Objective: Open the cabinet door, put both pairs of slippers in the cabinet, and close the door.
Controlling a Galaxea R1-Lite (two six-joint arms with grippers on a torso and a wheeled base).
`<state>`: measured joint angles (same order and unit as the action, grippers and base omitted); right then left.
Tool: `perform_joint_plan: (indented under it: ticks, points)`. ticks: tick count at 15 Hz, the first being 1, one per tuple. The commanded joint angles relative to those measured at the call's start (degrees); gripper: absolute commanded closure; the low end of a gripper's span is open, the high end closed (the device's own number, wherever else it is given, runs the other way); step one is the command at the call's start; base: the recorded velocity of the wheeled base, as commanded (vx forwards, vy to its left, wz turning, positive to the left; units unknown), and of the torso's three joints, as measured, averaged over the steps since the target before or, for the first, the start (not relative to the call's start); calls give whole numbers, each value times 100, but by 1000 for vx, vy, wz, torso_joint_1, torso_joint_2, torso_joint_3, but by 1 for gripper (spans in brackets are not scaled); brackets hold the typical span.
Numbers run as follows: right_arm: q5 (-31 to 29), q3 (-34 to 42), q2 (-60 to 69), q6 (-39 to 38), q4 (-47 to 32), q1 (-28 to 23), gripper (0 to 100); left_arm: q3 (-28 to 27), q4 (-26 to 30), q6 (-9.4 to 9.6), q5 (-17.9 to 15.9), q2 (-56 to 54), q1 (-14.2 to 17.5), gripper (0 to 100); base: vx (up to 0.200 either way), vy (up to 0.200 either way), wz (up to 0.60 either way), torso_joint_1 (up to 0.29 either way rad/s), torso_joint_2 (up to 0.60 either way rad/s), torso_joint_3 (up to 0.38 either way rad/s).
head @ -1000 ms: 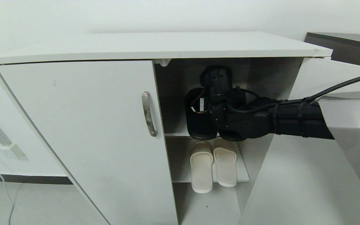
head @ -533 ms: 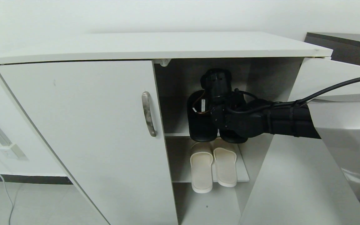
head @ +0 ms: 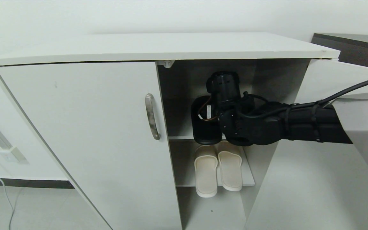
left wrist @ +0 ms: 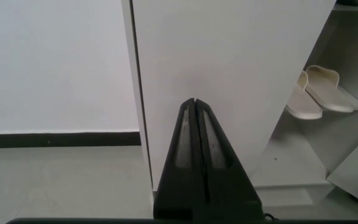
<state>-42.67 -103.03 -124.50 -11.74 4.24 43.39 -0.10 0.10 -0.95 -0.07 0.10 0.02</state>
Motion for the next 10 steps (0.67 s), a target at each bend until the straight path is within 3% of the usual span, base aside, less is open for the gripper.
perform_joint_plan:
  ticks: [1,7,10]
  points:
    - [-5,354,374,-4,33,126,0,1,-1,-2,-1,-1,6,100,0,0,0,0,0,0]
    - [48,2446,1772,-109,551,610,0,1,-1,-2,-1,-1,6,100,0,0,0,0,0,0]
    - [452,3905,2422,-74,1580,812,0,1,-1,-2,-10,-1,-2,100,0,0,0,0,0,0]
